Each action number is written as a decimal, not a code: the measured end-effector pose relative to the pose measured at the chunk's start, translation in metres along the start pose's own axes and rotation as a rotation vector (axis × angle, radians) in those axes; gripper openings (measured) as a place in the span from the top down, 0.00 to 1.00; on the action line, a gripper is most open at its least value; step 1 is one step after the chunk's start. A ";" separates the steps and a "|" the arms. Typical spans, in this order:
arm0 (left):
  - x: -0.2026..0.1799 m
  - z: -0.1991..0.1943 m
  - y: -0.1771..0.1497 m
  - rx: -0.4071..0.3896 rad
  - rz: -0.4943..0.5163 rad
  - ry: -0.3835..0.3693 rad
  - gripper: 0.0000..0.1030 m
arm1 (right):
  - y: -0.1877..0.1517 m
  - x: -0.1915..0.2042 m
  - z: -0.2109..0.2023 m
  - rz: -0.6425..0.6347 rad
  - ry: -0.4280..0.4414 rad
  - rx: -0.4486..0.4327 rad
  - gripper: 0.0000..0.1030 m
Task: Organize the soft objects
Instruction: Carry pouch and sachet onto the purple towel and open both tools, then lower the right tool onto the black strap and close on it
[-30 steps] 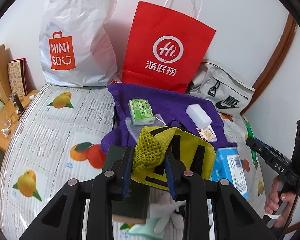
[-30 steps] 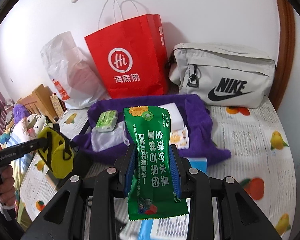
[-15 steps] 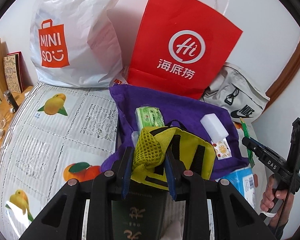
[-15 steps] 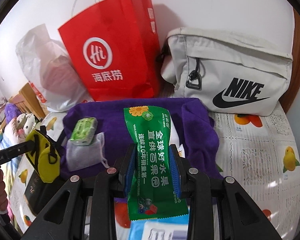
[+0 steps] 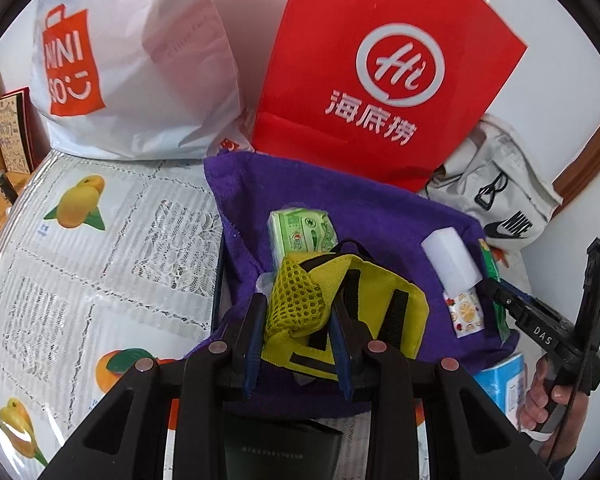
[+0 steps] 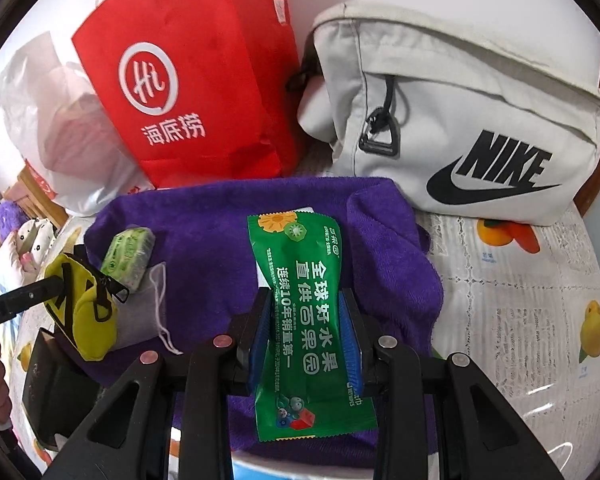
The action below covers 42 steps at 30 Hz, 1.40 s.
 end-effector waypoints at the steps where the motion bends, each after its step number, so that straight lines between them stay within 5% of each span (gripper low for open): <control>1: 0.000 0.003 -0.001 0.006 0.001 0.003 0.72 | 0.000 0.000 0.002 -0.002 -0.001 0.004 0.68; 9: 0.001 0.021 -0.008 0.042 0.001 0.016 0.70 | 0.003 0.001 0.010 -0.035 -0.025 0.032 0.63; 14: 0.002 0.022 -0.009 0.053 0.012 0.011 0.67 | 0.000 0.002 0.009 -0.053 -0.028 0.027 0.42; 17: 0.004 0.016 -0.008 0.041 0.016 0.040 0.38 | -0.001 0.001 0.000 -0.064 -0.044 0.003 0.34; 18: 0.004 0.013 -0.007 0.032 0.017 0.043 0.37 | -0.002 0.003 -0.005 -0.063 -0.052 -0.002 0.33; 31: 0.031 -0.050 -0.017 -0.029 -0.038 0.019 0.36 | -0.064 0.074 -0.102 -0.150 0.042 -0.100 0.32; 37: 0.049 -0.081 -0.041 -0.045 -0.072 0.008 0.36 | -0.122 0.112 -0.117 -0.243 0.124 -0.025 0.52; 42: 0.060 -0.097 -0.063 -0.047 -0.089 -0.005 0.36 | -0.162 0.138 -0.121 -0.321 0.166 0.023 0.54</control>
Point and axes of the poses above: each gripper's, at about its wrist camera, not at the fingertips, and z roughly the way its jaws point, x to its left, y to its top, the point moved 3 cm from there along z, roughly the way its jaws point, and after that the axes turned 5 degrees about -x, right-handed, at the moved point
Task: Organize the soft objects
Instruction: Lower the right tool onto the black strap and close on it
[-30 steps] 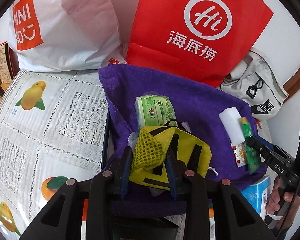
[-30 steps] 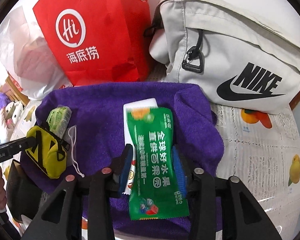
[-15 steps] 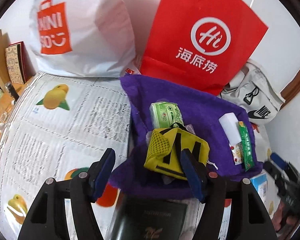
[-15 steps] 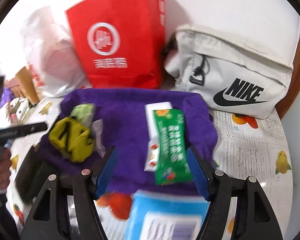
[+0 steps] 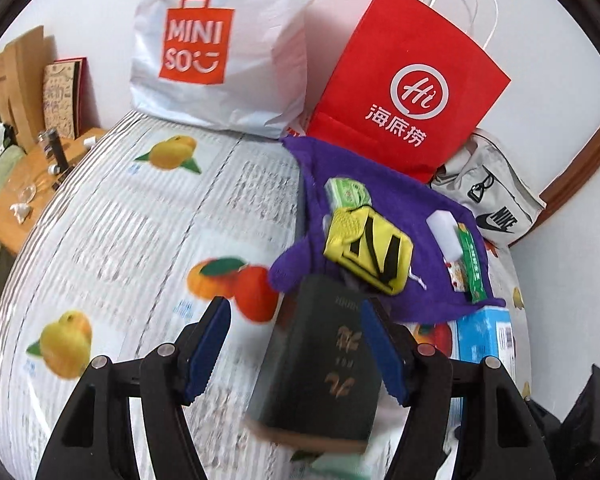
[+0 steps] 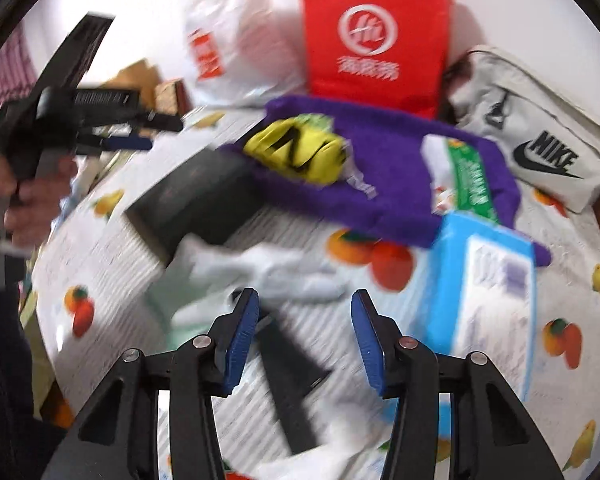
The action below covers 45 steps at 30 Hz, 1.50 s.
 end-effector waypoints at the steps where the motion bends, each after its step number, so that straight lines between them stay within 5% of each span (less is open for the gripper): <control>1: 0.002 -0.002 -0.004 0.000 -0.001 -0.002 0.36 | -0.004 0.004 0.002 -0.016 0.004 0.009 0.54; 12: 0.030 -0.014 -0.039 0.034 -0.018 -0.013 0.36 | -0.026 0.022 0.040 -0.190 -0.082 0.114 0.54; 14: 0.034 -0.015 -0.041 0.035 -0.029 -0.014 0.36 | -0.024 0.019 0.047 -0.188 -0.085 0.116 0.61; 16: 0.037 -0.016 -0.043 0.038 -0.029 -0.018 0.36 | -0.023 0.017 0.051 -0.168 -0.057 0.128 0.82; 21: 0.038 -0.020 -0.049 0.041 -0.020 -0.023 0.36 | -0.017 0.022 0.041 -0.182 -0.051 0.100 0.97; 29: 0.036 -0.019 -0.060 0.061 -0.011 -0.030 0.36 | -0.013 0.012 0.033 -0.155 -0.091 0.109 0.96; 34: 0.035 -0.017 -0.063 0.068 -0.008 -0.032 0.36 | -0.017 0.009 0.043 -0.146 -0.059 0.115 0.54; 42: 0.041 -0.012 -0.061 0.073 -0.025 -0.027 0.36 | -0.020 0.010 0.055 -0.180 -0.046 0.129 0.55; 45: 0.040 -0.011 -0.061 0.074 -0.028 -0.034 0.36 | -0.018 0.003 0.058 -0.125 0.041 0.149 0.70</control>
Point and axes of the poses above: each gripper's, at about its wrist camera, not at the fingertips, and z roughly the way its jaws point, x to its left, y to its top, the point moved 3 cm from there along z, roughly the way its jaws point, and after that the axes turned 5 degrees about -x, right-handed, at the moved point
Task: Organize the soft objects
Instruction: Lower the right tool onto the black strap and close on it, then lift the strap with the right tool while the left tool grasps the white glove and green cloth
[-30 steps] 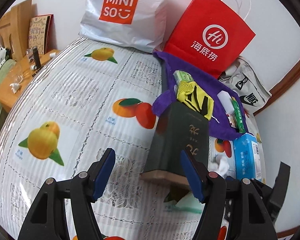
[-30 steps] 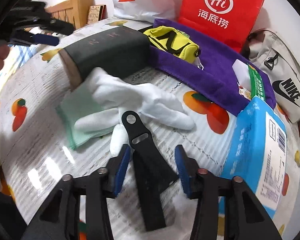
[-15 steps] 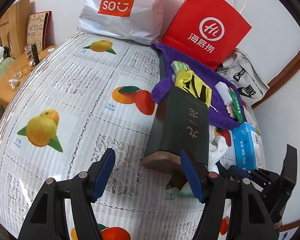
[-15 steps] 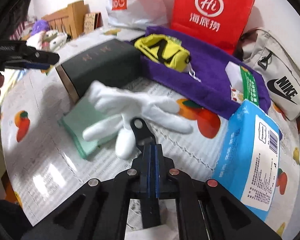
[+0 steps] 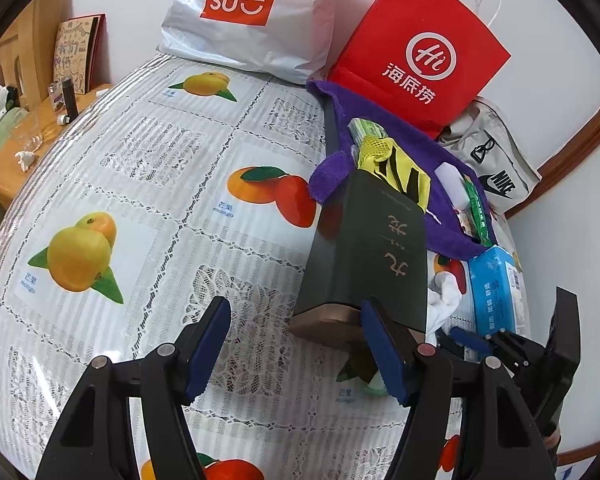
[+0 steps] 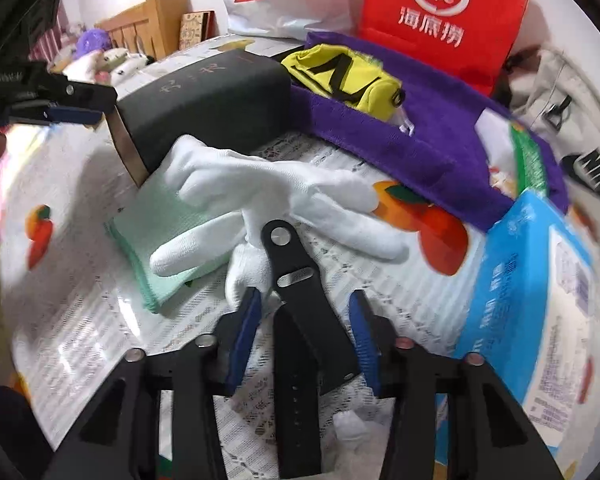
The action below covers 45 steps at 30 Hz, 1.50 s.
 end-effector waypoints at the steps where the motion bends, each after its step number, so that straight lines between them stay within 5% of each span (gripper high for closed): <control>1: -0.001 0.000 -0.001 0.001 0.003 0.000 0.36 | 0.001 -0.002 0.000 0.012 0.010 0.005 0.76; 6: -0.003 -0.004 -0.003 0.000 0.011 -0.003 0.36 | 0.006 -0.006 -0.006 0.071 0.034 0.010 0.92; 10: -0.002 -0.008 -0.004 -0.005 0.011 -0.003 0.36 | 0.006 -0.016 -0.006 0.155 0.059 0.013 0.94; 21: -0.008 -0.013 -0.012 -0.003 0.041 -0.009 0.36 | 0.010 -0.015 0.000 0.161 -0.008 -0.021 0.97; 34: -0.060 -0.001 -0.054 0.044 0.189 -0.031 0.36 | -0.022 -0.013 -0.082 0.283 -0.062 -0.200 0.97; 45: -0.089 0.036 -0.081 0.050 0.292 0.078 0.36 | -0.078 -0.014 -0.113 0.320 -0.075 -0.235 0.97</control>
Point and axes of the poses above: each gripper's, at about its wrist camera, not at the fingertips, and z roughly the way its jaws point, x to its left, y to its top, the point moved 3 cm from there along z, roughly the way its jaws point, and after that the axes turned 5 degrees about -x, right-handed, at the moved point
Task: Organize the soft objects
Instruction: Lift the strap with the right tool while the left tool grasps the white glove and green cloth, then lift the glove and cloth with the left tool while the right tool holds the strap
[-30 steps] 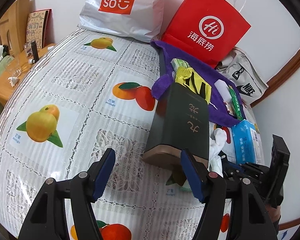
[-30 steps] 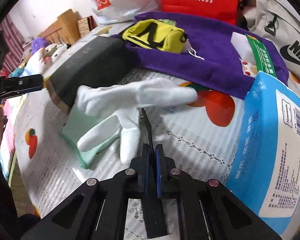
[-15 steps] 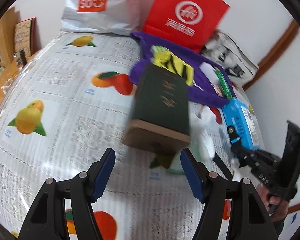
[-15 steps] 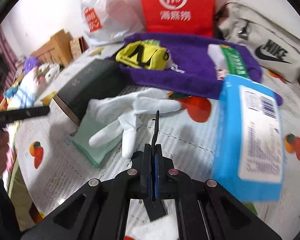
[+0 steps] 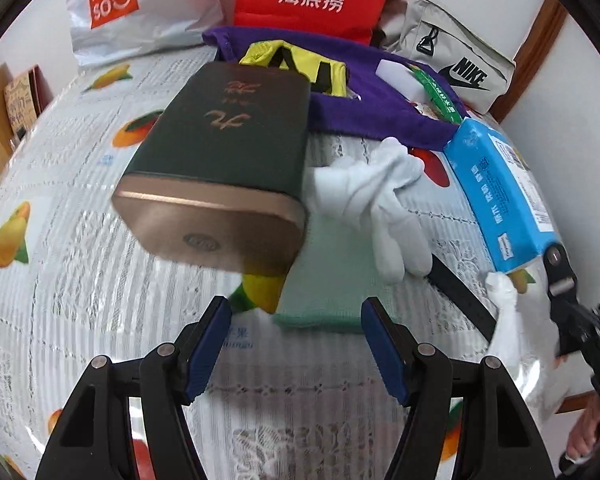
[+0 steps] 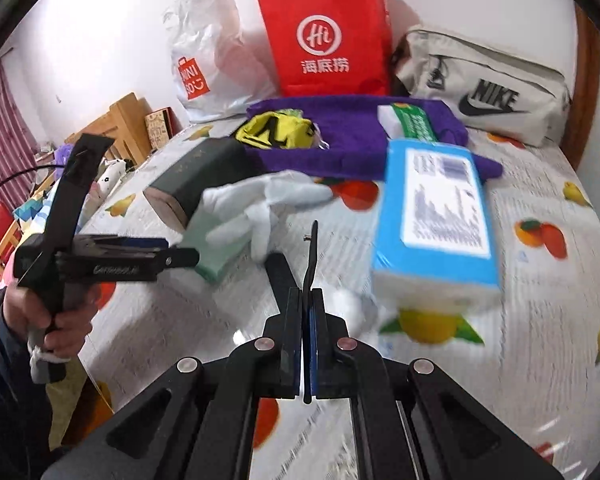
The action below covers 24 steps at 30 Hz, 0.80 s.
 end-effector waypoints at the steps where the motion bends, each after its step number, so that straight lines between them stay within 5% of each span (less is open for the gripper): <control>1: -0.002 0.001 0.001 -0.007 0.007 0.004 0.36 | -0.006 -0.005 -0.003 0.009 -0.012 0.002 0.97; 5: -0.013 0.006 -0.001 -0.025 0.063 0.046 0.41 | -0.022 -0.020 -0.009 0.054 -0.046 0.020 0.97; 9: -0.020 0.005 -0.003 -0.044 0.103 0.061 0.78 | -0.033 -0.032 -0.009 0.095 -0.075 0.039 0.97; 12: -0.019 -0.002 -0.005 -0.044 0.104 0.011 0.89 | -0.037 -0.033 -0.010 0.109 -0.099 0.048 0.97; 24: 0.008 -0.062 -0.057 -0.058 0.077 -0.033 0.91 | -0.054 -0.034 -0.020 0.175 -0.161 0.050 0.97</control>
Point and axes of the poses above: each gripper's, at about its wrist camera, not at the fingertips, and z roughly the way its jaws point, x to its left, y to its top, the point moved 3 cm from there along z, roughly the way its jaws point, and after that the axes turned 5 degrees about -x, right-handed, at the moved point
